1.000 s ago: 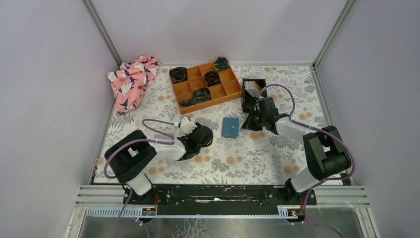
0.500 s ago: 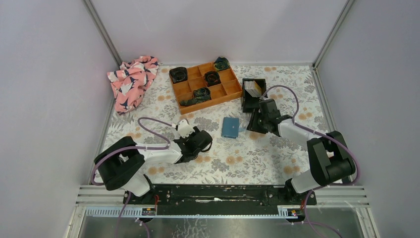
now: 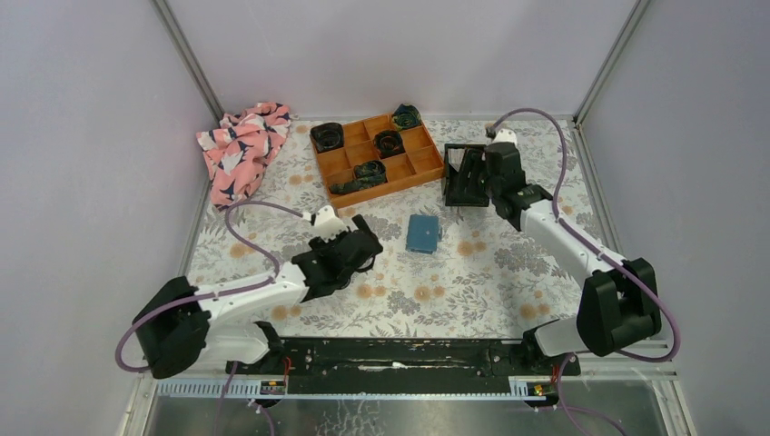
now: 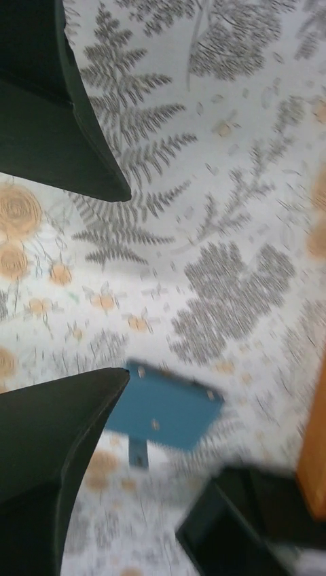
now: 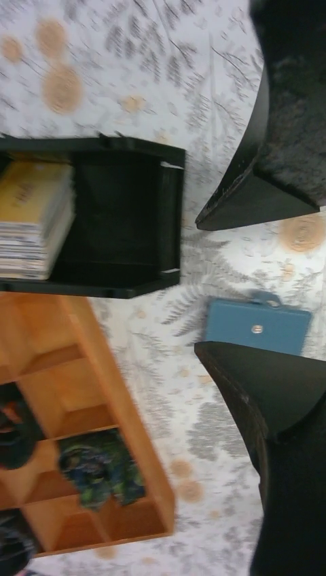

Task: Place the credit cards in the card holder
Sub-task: Pick up the credit card from the storage box.

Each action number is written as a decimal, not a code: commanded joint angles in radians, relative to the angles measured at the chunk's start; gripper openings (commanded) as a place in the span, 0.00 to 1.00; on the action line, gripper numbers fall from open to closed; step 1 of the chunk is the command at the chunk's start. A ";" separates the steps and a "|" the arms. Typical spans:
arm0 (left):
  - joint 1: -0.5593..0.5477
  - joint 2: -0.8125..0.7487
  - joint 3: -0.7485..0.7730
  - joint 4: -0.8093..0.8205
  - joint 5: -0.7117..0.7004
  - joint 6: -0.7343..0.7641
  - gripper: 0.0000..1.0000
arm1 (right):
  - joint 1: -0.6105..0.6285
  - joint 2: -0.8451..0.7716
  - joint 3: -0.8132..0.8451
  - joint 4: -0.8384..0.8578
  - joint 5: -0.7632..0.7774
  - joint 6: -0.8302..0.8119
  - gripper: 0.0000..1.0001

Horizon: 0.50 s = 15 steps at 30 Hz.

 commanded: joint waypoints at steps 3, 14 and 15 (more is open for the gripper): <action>0.015 -0.069 0.075 0.149 -0.078 0.179 1.00 | -0.006 0.160 0.269 0.046 0.141 -0.034 0.69; 0.106 0.001 0.120 0.297 0.043 0.275 0.98 | -0.066 0.489 0.613 -0.164 0.163 -0.082 0.51; 0.110 0.008 0.119 0.302 0.048 0.276 0.98 | -0.073 0.498 0.614 -0.165 0.154 -0.079 0.50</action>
